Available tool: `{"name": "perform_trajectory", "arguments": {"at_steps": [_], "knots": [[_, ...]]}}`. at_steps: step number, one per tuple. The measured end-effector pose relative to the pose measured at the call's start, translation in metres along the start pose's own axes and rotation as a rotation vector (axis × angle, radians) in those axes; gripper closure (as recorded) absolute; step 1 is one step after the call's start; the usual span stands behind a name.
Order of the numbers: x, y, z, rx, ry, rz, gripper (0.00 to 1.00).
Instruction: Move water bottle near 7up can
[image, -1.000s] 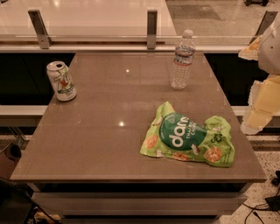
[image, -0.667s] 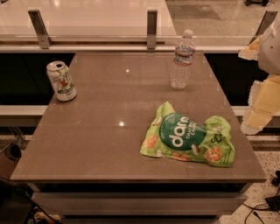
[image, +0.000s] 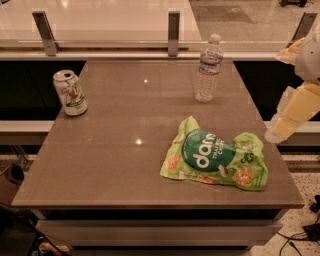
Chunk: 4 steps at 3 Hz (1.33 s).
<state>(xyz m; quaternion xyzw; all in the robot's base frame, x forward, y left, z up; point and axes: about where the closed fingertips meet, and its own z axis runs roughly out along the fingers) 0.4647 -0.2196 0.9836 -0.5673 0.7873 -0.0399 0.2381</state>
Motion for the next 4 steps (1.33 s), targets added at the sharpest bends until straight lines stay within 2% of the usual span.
{"name": "perform_trajectory", "arguments": {"at_steps": [2, 4], "knots": [[-0.002, -0.036, 0.031, 0.09, -0.185, 0.142, 0.0], [-0.019, -0.082, 0.066, 0.172, -0.405, 0.254, 0.0]]}}
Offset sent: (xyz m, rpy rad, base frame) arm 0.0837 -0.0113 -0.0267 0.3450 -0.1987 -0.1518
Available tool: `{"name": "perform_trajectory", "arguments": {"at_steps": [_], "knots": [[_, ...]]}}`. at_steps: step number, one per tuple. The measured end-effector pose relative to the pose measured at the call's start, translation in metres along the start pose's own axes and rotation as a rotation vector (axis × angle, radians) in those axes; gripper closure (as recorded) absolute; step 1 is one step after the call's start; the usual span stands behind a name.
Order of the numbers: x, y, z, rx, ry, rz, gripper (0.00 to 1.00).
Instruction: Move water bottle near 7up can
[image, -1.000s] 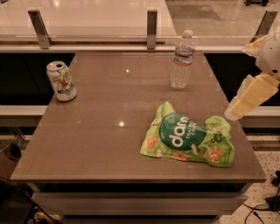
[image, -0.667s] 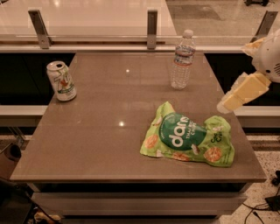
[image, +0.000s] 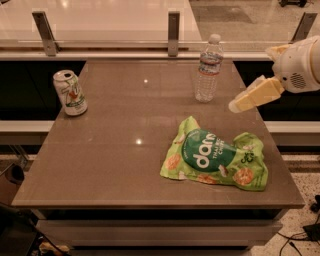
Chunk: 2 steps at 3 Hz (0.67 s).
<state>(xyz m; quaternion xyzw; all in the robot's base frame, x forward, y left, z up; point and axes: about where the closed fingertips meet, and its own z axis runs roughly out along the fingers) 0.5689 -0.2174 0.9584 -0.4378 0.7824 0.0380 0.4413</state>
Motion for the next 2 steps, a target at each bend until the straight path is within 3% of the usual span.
{"name": "perform_trajectory", "arguments": {"at_steps": [2], "knots": [[-0.011, -0.031, 0.046, 0.032, -0.222, 0.101, 0.0]]}}
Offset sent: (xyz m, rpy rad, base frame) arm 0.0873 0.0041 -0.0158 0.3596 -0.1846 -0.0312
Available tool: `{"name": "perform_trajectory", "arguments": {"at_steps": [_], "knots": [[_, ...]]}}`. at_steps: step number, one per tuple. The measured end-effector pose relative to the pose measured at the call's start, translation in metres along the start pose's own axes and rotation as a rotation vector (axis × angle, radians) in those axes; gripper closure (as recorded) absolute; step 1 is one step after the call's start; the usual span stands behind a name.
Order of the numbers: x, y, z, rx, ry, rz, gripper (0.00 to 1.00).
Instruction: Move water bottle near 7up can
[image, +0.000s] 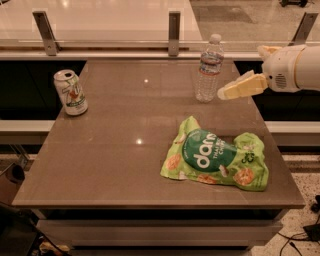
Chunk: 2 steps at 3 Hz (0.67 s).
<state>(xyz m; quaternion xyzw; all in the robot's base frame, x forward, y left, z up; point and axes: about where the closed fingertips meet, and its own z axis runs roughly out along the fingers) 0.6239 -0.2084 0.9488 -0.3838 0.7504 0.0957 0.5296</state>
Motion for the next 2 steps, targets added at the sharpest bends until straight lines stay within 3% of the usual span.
{"name": "perform_trajectory", "arguments": {"at_steps": [2], "knots": [[-0.002, -0.017, 0.044, 0.0, -0.191, 0.099, 0.0]]}}
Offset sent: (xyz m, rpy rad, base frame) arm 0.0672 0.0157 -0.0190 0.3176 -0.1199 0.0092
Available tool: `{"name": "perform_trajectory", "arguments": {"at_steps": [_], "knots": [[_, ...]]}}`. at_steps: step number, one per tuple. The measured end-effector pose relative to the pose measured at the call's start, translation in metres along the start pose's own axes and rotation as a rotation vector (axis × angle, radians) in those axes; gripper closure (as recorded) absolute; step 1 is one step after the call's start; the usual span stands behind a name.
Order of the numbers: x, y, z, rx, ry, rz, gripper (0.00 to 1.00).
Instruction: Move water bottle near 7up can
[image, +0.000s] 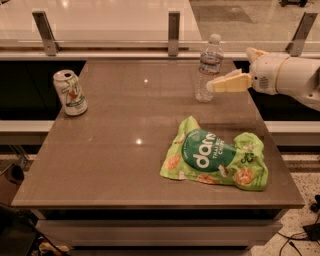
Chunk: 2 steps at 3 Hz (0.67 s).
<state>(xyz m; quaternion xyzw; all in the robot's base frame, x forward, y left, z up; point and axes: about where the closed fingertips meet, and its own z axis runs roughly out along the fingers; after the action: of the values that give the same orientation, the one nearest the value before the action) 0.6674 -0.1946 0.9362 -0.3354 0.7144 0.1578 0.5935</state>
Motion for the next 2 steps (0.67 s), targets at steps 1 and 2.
{"name": "perform_trajectory", "arguments": {"at_steps": [1, 2], "knots": [[-0.009, -0.007, 0.016, -0.012, -0.073, 0.017, 0.0], [-0.025, -0.014, 0.032, -0.03, -0.132, 0.016, 0.0]]}}
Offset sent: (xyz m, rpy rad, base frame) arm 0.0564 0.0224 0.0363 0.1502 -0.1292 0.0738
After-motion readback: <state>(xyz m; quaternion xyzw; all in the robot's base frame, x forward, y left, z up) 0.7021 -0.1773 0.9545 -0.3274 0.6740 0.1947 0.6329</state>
